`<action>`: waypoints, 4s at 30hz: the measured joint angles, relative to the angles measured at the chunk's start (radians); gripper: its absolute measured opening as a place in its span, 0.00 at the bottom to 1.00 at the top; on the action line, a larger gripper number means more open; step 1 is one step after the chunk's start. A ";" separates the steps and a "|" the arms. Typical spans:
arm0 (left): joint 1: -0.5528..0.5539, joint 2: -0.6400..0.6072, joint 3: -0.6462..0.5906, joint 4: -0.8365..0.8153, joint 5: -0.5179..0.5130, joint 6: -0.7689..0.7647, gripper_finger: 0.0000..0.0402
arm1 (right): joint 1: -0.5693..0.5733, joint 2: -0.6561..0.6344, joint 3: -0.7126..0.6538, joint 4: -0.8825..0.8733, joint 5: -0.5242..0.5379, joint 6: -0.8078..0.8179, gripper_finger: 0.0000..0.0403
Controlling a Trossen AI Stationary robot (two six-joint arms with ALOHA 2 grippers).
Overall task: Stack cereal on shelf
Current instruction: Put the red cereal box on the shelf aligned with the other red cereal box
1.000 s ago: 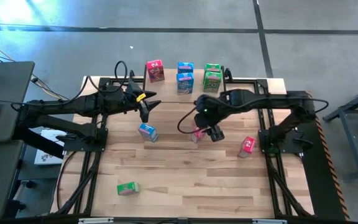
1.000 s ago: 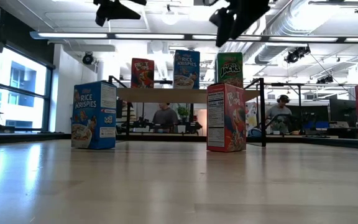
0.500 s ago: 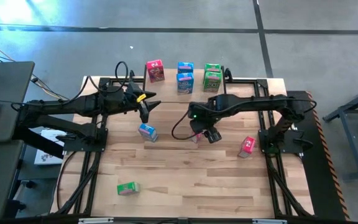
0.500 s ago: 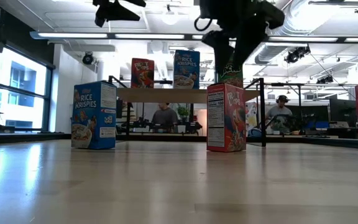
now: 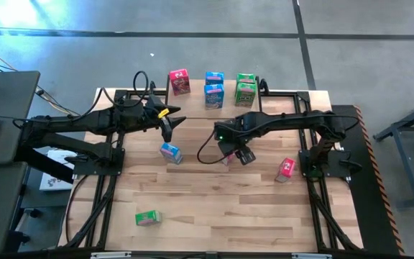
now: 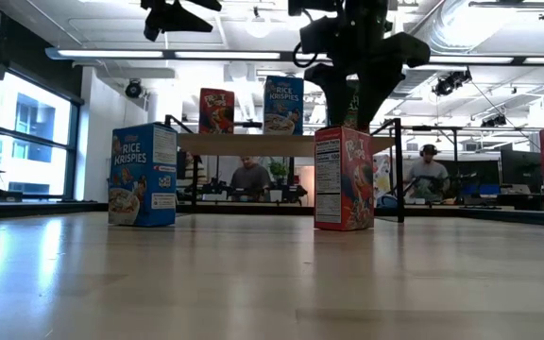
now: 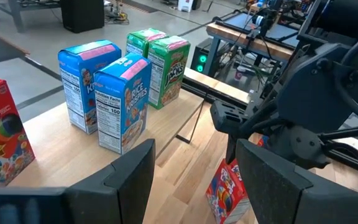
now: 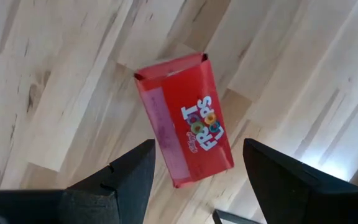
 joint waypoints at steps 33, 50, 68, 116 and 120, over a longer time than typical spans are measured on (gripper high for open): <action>0.000 0.000 0.000 0.008 0.000 0.002 0.54 | -0.014 0.032 0.000 -0.018 0.021 0.023 0.59; 0.000 0.000 0.000 0.011 0.000 0.070 0.54 | -0.015 0.057 0.000 -0.018 -0.010 0.058 0.57; 0.017 0.000 0.000 0.006 -0.142 -0.010 0.54 | -0.006 0.056 0.000 -0.033 -0.030 0.164 0.37; 0.043 0.001 -0.001 0.062 0.141 0.214 0.54 | 0.020 0.040 0.256 -0.069 -0.080 0.605 0.37; 0.025 0.001 -0.001 0.062 0.164 0.201 0.54 | 0.021 0.040 0.317 -0.073 -0.081 0.647 0.37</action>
